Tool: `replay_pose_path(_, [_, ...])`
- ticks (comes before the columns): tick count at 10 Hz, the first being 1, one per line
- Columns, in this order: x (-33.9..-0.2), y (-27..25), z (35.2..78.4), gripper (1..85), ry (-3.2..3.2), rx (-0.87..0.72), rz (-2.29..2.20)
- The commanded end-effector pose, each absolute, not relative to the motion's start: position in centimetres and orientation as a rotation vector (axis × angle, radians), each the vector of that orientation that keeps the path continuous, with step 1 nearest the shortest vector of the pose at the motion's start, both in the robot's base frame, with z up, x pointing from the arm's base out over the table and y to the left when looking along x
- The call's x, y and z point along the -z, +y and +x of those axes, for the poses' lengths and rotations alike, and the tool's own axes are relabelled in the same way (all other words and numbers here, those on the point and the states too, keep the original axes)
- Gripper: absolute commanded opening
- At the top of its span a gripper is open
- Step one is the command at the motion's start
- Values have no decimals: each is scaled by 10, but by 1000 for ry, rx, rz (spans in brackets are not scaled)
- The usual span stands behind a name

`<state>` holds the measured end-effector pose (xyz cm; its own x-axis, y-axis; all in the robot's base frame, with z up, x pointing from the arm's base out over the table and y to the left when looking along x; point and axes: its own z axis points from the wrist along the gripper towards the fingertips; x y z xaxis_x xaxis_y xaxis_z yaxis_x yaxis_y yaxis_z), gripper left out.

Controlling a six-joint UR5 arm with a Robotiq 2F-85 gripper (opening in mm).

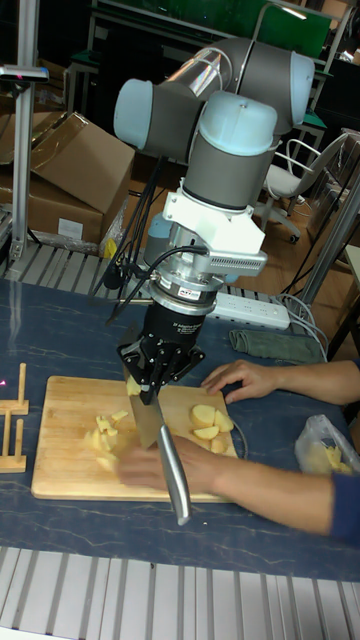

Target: Chop the potatoes

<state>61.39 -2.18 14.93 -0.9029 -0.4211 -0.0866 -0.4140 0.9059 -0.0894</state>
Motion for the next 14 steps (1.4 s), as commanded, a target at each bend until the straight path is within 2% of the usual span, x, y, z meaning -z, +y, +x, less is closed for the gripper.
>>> replay_pose_path(1, [-152,-21,613,10,2970,88,-651])
replay_pose_path(14, [-140,-29,585,10,3081,99,-747])
